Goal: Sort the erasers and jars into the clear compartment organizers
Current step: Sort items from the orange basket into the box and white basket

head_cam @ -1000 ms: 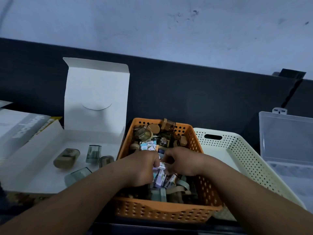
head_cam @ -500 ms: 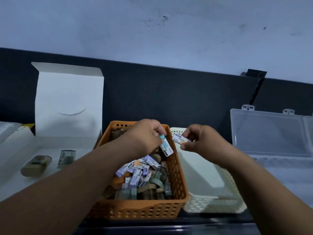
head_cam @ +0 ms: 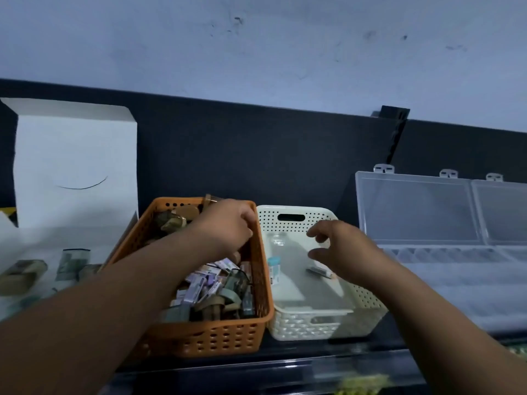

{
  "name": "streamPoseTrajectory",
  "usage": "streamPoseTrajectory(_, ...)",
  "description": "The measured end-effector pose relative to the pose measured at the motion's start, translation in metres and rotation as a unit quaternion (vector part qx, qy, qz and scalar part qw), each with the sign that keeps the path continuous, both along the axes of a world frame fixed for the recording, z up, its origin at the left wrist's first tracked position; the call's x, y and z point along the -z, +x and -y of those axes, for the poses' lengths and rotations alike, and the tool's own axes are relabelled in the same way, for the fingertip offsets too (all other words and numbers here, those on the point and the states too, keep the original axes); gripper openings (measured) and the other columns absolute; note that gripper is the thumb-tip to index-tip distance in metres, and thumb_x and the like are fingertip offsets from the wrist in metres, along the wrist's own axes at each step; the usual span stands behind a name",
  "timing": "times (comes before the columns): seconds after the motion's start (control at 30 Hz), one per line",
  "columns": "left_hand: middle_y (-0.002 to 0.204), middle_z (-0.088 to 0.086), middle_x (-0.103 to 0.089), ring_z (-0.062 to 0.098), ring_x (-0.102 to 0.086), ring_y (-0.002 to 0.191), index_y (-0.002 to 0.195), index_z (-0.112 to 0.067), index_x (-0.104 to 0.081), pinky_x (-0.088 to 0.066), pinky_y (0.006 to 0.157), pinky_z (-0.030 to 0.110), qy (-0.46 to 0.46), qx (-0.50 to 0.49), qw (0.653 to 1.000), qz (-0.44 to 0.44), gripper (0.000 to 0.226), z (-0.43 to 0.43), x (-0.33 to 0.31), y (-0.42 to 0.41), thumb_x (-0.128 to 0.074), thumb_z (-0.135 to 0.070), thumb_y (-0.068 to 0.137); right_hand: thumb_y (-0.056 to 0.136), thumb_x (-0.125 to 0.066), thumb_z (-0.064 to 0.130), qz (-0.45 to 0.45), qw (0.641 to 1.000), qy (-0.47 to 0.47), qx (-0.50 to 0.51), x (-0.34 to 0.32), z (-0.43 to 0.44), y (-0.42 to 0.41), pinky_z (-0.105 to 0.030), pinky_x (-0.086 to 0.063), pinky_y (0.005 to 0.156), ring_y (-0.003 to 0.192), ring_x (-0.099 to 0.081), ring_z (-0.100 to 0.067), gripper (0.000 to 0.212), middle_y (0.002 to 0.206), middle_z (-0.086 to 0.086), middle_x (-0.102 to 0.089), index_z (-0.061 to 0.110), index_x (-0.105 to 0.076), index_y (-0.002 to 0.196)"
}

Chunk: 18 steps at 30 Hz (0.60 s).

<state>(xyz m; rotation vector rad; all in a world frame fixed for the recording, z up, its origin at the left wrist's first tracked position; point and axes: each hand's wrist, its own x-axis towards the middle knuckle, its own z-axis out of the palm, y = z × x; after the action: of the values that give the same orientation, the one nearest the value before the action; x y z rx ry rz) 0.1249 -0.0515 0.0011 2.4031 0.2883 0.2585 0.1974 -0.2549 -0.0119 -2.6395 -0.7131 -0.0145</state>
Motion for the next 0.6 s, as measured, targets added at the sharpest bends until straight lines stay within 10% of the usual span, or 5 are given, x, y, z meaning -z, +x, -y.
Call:
streamPoseTrajectory(0.3,0.092,-0.01,-0.057,0.01,-0.058,0.088,0.106,-0.022,-0.066,-0.044,0.075,0.022,0.104,0.009,0.979,-0.177,0.024,-0.059,0.013,-0.052,-0.071,-0.026,0.083,0.084,-0.071,0.017,-0.056,0.968,0.01,-0.246,-0.007,-0.099,-0.034,-0.032,-0.053,0.08,0.088,-0.061,-0.012,0.013,0.095,0.009,-0.065,0.025,-0.065,0.092)
streamPoseTrajectory(0.6,0.133,0.004,-0.05,0.019,-0.051,0.118,0.135,-0.022,-0.049,-0.04,0.09,0.023,0.215,0.006,0.956,-0.2,0.045,-0.066,0.026,-0.064,-0.056,-0.014,0.091,0.087,-0.069,0.019,-0.089,0.941,-0.169,-0.281,0.011,-0.143,-0.037,-0.024,-0.043,0.089,0.117,-0.054,-0.017,0.044,0.133,0.003,-0.057,0.028,-0.059,0.128)
